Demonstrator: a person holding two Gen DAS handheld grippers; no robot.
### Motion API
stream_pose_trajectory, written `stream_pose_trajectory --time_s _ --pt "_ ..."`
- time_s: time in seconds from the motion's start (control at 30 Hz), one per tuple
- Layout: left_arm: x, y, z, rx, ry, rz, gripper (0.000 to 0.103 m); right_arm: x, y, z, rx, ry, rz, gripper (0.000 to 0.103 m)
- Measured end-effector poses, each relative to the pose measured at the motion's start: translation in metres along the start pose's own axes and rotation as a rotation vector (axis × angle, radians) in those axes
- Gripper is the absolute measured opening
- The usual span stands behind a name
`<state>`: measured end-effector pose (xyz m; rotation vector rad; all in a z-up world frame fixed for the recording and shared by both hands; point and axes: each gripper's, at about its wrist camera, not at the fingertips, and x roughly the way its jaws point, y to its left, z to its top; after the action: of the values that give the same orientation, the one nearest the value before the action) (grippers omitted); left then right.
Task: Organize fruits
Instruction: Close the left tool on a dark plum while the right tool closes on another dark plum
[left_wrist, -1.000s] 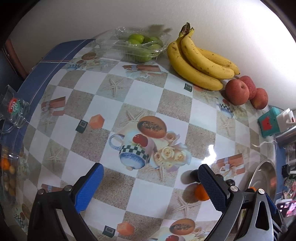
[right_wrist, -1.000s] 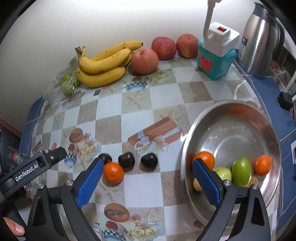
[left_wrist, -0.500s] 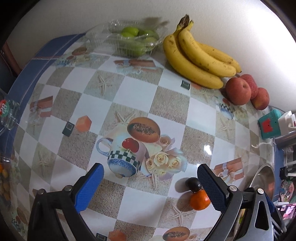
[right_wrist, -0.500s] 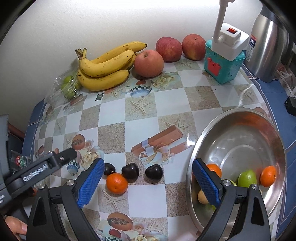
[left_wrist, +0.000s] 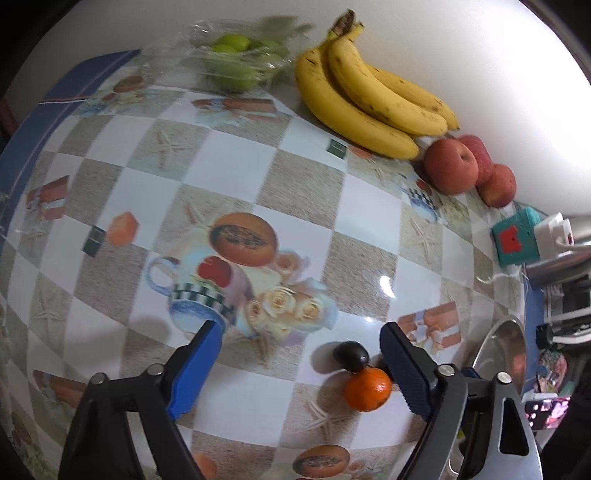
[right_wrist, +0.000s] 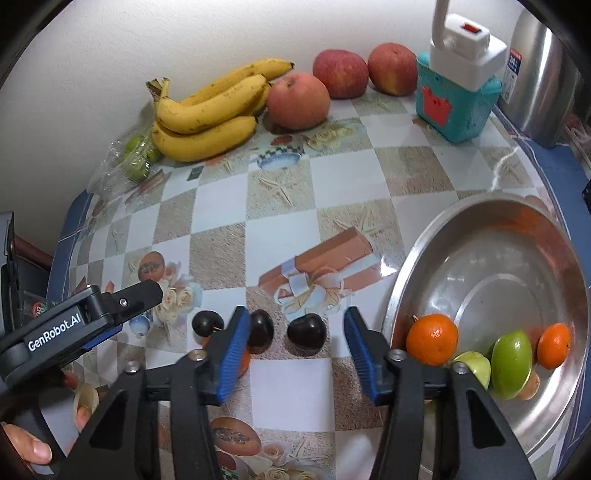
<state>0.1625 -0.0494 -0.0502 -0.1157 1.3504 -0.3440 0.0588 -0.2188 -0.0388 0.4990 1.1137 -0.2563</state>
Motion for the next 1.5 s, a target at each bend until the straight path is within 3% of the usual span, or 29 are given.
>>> stream_pose_trajectory --time_s 0.17,0.4,0.73,0.97,1.5 --pt "0.008 -0.014 -0.004 0.042 0.029 -0.029 0.081 0.008 -0.007 -0.003 0.024 0.028 -0.002 0.048" --pt "0.02 -0.026 -0.008 0.079 0.056 -0.05 0.063 0.015 -0.01 -0.005 0.038 0.055 0.006 0.042" --pt "0.038 -0.039 -0.01 0.097 0.082 -0.045 0.041 0.024 -0.012 -0.008 0.045 0.078 0.016 0.04" --pt "0.042 -0.036 -0.011 0.077 0.096 -0.063 0.029 0.026 -0.01 -0.008 0.044 0.082 0.026 0.029" --pt "0.02 -0.029 -0.008 0.073 0.062 -0.064 0.027 0.016 -0.013 -0.007 0.059 0.069 0.054 0.027"
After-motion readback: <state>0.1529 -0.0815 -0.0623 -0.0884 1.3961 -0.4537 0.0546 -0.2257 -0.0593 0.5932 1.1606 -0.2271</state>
